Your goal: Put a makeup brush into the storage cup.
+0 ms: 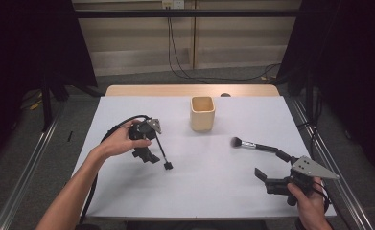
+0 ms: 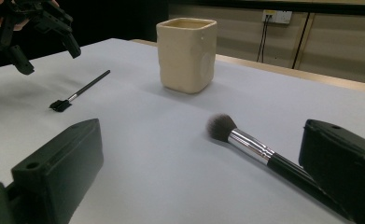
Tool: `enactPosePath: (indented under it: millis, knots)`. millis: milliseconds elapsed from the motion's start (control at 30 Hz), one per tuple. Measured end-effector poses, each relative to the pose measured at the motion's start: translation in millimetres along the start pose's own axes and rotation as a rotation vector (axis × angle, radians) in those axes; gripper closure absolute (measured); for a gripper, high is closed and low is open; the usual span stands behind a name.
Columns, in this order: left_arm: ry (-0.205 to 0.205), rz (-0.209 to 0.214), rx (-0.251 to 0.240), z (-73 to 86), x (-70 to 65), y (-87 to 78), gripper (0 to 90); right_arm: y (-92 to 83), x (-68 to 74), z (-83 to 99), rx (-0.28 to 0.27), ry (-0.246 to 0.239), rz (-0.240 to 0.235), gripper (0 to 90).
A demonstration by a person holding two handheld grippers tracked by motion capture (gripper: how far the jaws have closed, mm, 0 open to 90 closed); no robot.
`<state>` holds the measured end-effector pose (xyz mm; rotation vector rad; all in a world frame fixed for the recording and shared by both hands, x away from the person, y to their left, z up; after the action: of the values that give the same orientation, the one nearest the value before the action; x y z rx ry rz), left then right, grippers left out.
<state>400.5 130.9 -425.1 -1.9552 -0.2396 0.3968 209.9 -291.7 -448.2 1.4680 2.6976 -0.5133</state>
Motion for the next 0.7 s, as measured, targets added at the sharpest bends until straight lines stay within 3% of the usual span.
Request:
enactPosePath:
  millis: [367,433,467,500,700]
  knots:
    - [0.018,0.013,0.013,-9.4,8.6,3.2,5.7,0.4,0.6,-0.1,-0.001,0.003,-0.004,0.0]
    - [0.036,-0.007,0.026,-12.5,14.4,3.0,5.4,0.5,0.8,-0.2,0.0,0.002,-0.004,0.0]
    - [0.014,-0.011,0.016,-13.2,16.0,4.9,5.4,0.6,0.8,-0.2,0.0,0.002,-0.005,0.0]
    - [0.036,-0.009,0.026,-13.9,18.8,5.3,5.3,0.5,0.9,-0.2,0.0,0.002,-0.007,0.0]
    - [0.015,-0.009,0.048,-18.8,35.4,10.9,5.8,-0.3,0.9,-0.1,-0.002,0.007,-0.011,0.0]
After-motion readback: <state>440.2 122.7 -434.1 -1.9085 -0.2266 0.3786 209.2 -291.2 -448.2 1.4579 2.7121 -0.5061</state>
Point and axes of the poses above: each handheld gripper's, and its own axes: y roughly forward along the jaws, z roughly out of its underside, x roughly to its left, the point moved 1 cm from there along y, roughly forward along the jaws, and after that the axes turned 13 degrees about -y, right-handed, at the moved point
